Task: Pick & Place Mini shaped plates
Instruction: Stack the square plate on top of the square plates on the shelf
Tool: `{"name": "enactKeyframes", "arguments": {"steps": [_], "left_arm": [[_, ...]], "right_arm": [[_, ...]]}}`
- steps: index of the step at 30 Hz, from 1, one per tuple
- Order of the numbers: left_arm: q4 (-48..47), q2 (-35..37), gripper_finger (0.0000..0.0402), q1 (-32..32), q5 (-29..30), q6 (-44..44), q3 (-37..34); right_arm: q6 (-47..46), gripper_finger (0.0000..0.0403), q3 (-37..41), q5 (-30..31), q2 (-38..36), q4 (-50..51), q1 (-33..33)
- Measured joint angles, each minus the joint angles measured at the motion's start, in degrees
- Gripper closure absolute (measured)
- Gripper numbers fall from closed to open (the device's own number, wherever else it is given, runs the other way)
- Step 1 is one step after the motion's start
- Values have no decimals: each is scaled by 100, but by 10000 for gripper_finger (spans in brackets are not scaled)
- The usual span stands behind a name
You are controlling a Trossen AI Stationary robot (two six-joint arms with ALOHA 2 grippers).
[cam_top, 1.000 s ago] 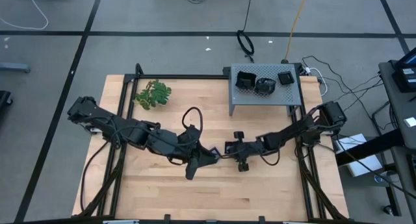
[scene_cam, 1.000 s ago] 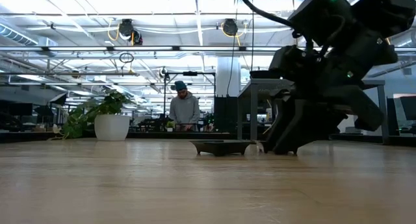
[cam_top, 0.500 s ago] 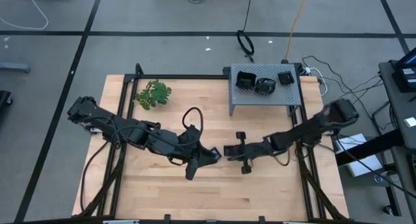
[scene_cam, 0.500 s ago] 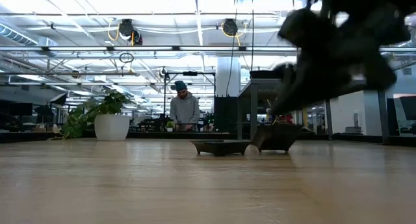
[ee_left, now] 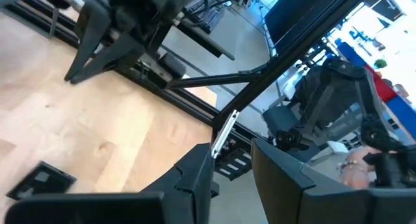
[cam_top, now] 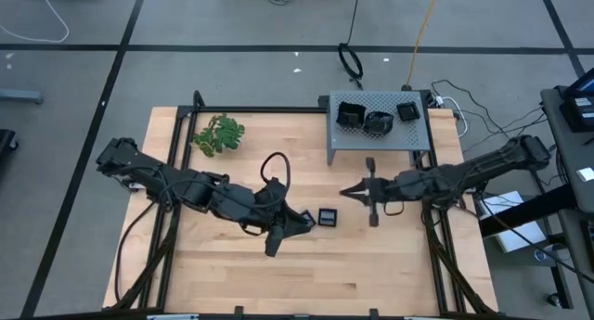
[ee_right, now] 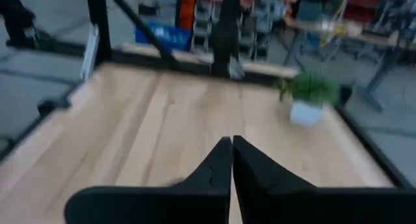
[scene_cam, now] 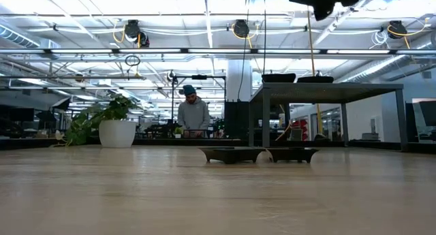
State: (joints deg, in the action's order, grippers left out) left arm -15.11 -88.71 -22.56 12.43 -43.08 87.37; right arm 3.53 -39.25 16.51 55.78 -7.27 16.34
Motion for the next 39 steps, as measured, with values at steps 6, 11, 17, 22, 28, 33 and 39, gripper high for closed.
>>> {"name": "enactKeyframes", "arguments": {"steps": [6, 11, 17, 22, 28, 33, 39], "left_arm": [[-6, 0, 291, 151, -14, 243, 0], [-87, 0, 291, 205, -44, 425, 0], [-348, 0, 291, 203, -57, 551, -3], [-582, 0, 291, 183, -259, 357, -4], [-643, 0, 291, 175, -736, -49, -4], [-620, 0, 291, 110, -769, -187, -4], [-611, -1, 291, 30, -748, -248, -4]], "right_arm": [[-1037, 363, 106, -406, 227, 813, -221], [-1226, 304, 474, -817, 929, 99, -140], [-1096, 249, 683, -977, 2162, -846, 51], [-991, 244, 686, -868, 3214, -1819, 328], [-980, 259, 686, -43, 4019, -2355, 509], [-1092, 272, 673, 46, 4414, -2482, 516], [-1331, 317, 665, 245, 4591, -2530, 517]]}}
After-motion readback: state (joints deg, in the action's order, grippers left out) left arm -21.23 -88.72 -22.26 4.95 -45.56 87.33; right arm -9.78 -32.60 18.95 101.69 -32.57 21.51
